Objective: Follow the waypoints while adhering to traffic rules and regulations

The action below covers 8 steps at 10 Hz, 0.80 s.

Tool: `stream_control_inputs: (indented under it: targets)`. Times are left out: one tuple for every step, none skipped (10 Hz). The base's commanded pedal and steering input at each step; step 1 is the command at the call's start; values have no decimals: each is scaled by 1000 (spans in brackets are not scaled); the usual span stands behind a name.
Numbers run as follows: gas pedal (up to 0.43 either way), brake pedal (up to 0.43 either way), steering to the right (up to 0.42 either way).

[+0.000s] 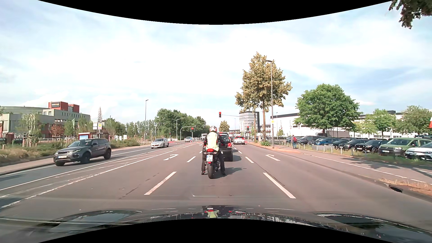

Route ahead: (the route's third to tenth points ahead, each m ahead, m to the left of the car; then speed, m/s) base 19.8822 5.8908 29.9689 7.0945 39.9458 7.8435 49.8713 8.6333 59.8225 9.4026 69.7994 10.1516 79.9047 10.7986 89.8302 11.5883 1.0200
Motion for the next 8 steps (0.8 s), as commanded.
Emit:
stream_control_inputs:
  targets:
    - [0,91,-3]
    - [0,98,-3]
    - [0,98,-3]
    - [0,104,-3]
    - [0,104,-4]
    - [0,104,-3]
    - [0,110,-3]
    - [0,122,-3]
